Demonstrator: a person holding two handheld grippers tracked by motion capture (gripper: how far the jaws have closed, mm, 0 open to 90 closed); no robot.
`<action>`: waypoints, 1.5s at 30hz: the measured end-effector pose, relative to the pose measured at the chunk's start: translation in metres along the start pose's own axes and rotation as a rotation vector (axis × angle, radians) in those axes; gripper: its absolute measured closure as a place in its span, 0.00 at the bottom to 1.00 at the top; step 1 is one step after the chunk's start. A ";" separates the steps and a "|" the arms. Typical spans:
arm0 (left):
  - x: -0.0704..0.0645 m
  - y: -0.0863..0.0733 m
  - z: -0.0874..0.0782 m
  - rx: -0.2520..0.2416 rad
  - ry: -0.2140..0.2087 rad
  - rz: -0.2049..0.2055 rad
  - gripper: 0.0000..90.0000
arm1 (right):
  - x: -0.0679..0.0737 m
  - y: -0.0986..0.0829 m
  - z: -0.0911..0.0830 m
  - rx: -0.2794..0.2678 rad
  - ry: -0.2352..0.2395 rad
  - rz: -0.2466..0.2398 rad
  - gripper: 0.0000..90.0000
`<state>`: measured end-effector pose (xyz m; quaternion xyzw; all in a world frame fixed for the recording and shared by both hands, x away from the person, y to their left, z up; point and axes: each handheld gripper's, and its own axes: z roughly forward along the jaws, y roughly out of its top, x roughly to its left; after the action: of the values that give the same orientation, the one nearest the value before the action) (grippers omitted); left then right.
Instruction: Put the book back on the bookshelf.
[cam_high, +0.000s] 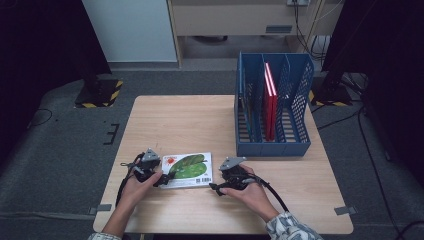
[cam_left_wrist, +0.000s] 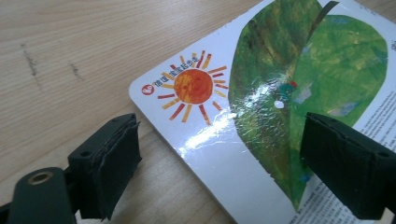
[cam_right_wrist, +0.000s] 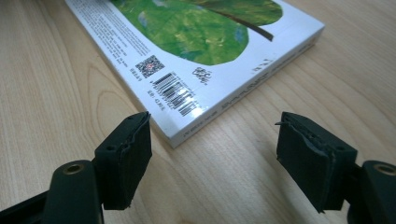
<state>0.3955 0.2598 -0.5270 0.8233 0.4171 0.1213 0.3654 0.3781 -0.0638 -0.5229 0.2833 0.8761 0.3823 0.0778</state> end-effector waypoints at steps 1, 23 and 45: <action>0.000 0.000 0.000 -0.001 -0.008 -0.007 0.15 | 0.001 0.000 0.001 0.000 0.002 -0.006 0.29; -0.030 0.004 0.012 -0.010 -0.069 0.009 0.16 | 0.015 -0.016 -0.009 0.051 -0.008 -0.031 0.25; -0.006 0.029 0.025 0.012 -0.056 0.046 0.06 | 0.017 -0.015 -0.005 0.060 -0.039 -0.008 0.18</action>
<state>0.4221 0.2309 -0.5235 0.8379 0.3883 0.1040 0.3692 0.3560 -0.0657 -0.5286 0.2894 0.8865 0.3501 0.0879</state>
